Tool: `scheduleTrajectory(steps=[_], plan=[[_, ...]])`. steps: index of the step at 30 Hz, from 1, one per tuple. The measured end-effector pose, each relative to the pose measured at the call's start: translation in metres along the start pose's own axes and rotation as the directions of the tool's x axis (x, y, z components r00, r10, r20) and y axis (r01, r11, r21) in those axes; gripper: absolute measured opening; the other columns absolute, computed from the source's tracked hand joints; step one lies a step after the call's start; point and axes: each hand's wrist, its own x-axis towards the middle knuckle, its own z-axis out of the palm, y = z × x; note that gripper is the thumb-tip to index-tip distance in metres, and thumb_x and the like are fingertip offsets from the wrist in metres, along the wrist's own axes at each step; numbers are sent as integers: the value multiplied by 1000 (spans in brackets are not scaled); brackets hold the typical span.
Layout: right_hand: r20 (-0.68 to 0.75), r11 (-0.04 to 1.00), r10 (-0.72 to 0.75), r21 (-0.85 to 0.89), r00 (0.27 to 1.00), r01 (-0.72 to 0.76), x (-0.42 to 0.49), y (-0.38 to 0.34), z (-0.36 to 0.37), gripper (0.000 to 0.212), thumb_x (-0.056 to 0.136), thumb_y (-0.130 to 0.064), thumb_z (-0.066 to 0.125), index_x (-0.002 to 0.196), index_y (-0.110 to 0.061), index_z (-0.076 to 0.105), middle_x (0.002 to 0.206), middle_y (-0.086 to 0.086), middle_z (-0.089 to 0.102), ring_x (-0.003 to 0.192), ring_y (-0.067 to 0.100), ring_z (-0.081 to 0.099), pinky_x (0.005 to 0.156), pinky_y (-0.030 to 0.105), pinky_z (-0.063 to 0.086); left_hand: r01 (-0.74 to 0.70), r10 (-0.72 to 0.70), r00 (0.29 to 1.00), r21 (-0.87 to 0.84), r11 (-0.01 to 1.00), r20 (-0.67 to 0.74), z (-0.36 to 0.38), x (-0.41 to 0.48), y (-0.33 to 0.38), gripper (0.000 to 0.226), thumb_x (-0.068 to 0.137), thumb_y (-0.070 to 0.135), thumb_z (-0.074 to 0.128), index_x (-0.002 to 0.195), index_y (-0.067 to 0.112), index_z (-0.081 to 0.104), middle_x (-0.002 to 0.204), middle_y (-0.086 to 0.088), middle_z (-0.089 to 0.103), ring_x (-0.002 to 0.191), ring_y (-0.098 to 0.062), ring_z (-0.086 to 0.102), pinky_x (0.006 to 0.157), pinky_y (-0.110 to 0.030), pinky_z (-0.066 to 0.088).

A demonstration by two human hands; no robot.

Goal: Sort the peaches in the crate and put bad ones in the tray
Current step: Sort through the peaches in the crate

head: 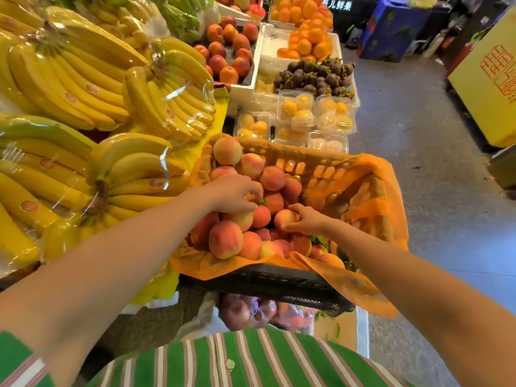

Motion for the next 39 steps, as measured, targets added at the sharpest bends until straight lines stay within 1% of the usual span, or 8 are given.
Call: scheduleTrajectory(steps=[8, 15, 20, 25, 31, 34, 36, 39], plan=[[-76, 997, -49, 53, 996, 53, 16, 10, 0, 61, 74, -39, 80, 120, -20, 45, 120, 4, 55, 104, 19, 55, 82, 30, 50, -160, 158, 984, -16, 987, -77, -6, 40, -6, 28, 84, 29, 62, 111, 24, 66, 109, -1, 62, 105, -21, 53, 90, -41, 45], [219, 771, -44, 628, 975, -106, -17, 28, -47, 45, 93, -48, 54, 127, -18, 54, 116, 10, 60, 100, 24, 59, 92, 38, 50, -276, 300, 950, -210, 938, 89, -12, 78, 2, 43, 83, 38, 70, 122, 22, 59, 112, 3, 61, 98, -13, 56, 84, -29, 48], [225, 670, -20, 727, 974, -154, -31, 29, -61, 79, 87, -69, 45, 135, -6, 51, 135, 28, 51, 112, 36, 52, 108, 45, 37, -180, 320, 928, -525, 832, 188, -7, 91, 30, 64, 72, 45, 79, 127, 28, 49, 114, 4, 56, 98, -12, 59, 78, -19, 49], [150, 704, 27, 699, 988, -126, -39, 33, -64, 74, 91, -69, 34, 127, -8, 58, 122, 25, 63, 109, 41, 59, 108, 48, 39, -46, 275, 935, -694, 718, 223, -6, 98, 45, 50, 78, 36, 77, 121, 22, 55, 111, 1, 57, 90, -10, 59, 68, -18, 51], [97, 716, 64, 689, 993, -113, -57, 49, -74, 74, 93, -65, 32, 118, -2, 62, 110, 30, 65, 86, 30, 61, 73, 29, 52, 59, 358, 886, -840, 539, 293, -4, 109, 68, 46, 81, 21, 74, 123, 15, 55, 121, -9, 58, 106, -19, 64, 82, -27, 56], [-32, 773, 109, 631, 994, -64, -68, 55, -80, 59, 97, -58, 34, 108, -7, 63, 95, 25, 69, 74, 24, 65, 67, 30, 52, 9, 380, 890, -844, 537, 251, 0, 118, 85, 46, 80, 19, 75, 122, 12, 57, 117, -11, 61, 101, -19, 66, 80, -30, 58], [-286, 837, 127, 544, 950, 53, -74, 63, -86, 39, 99, -44, 45, 104, -8, 61, 87, 20, 71, 70, 23, 67, 65, 34, 54, 43, 306, 919, -835, 549, 249, 6, 129, 90, 46, 78, 25, 77, 117, 9, 60, 113, -14, 63, 93, -21, 68, 80, -34, 59], [-715, 968, 25, 193, 698, 162, -83, 88, -99, 20, 93, -29, 59, 101, -11, 65, 93, 4, 70, 84, 16, 65, 75, 34, 52, 91, 132, 958, -709, 700, 254, 23, 148, 92, 49, 75, 37, 79, 109, 8, 61, 103, -10, 64, 80, -20, 68, 69, -33, 60]])
